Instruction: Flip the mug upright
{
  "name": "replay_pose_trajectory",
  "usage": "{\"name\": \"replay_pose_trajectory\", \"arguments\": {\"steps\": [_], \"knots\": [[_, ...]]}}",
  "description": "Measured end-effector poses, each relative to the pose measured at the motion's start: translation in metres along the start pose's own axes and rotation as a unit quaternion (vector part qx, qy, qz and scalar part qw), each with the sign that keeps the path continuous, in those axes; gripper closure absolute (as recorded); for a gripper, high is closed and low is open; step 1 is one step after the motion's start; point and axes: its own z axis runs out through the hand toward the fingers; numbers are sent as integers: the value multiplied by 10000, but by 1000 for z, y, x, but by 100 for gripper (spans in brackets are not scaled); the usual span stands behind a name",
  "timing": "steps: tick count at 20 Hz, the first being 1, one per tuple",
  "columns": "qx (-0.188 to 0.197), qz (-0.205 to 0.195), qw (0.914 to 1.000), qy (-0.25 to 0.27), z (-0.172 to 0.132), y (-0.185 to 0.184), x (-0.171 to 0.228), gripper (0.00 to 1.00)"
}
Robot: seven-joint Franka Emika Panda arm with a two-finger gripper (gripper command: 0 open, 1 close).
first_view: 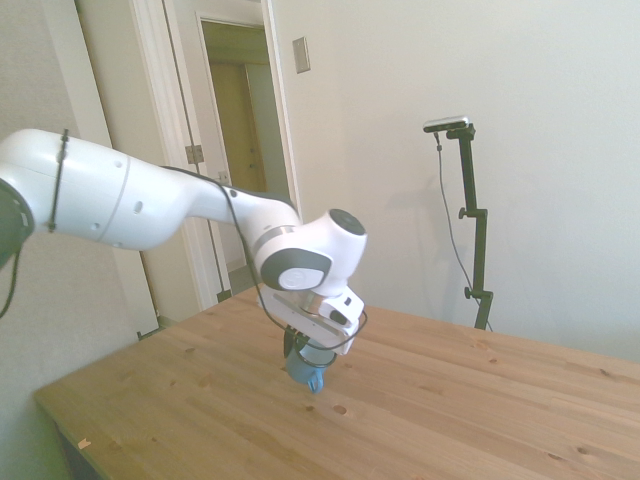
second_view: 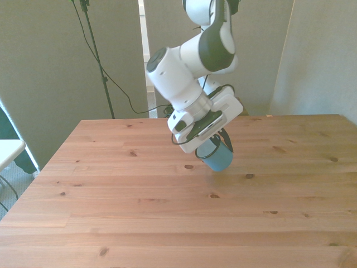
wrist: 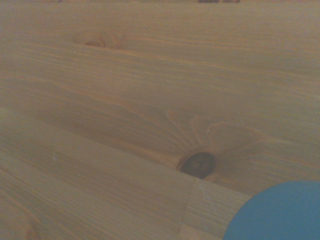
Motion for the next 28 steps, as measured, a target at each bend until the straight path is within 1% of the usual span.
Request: {"name": "replay_pose_trajectory", "arguments": {"steps": [2, 4, 6, 9, 10, 12, 21, 22, 28], "knots": [[-320, -81, 9987, 396, 10, -6, -22, 100], [-638, -107, 9948, 788, 20, -6, -40, 100], [-939, -105, 9885, 1177, 26, -4, -53, 100], [-1387, -36, 9758, 1691, 29, 3, -64, 100], [-1501, 18, 9734, 1729, 31, 5, -67, 100], [-1615, 106, 9716, 1729, 35, 8, -70, 100], [-1783, 323, 9709, 1569, 42, 14, -68, 100], [-1791, 343, 9709, 1553, 43, 14, -68, 0], [-1826, 391, 9711, 1488, 45, 15, -66, 0]]}}
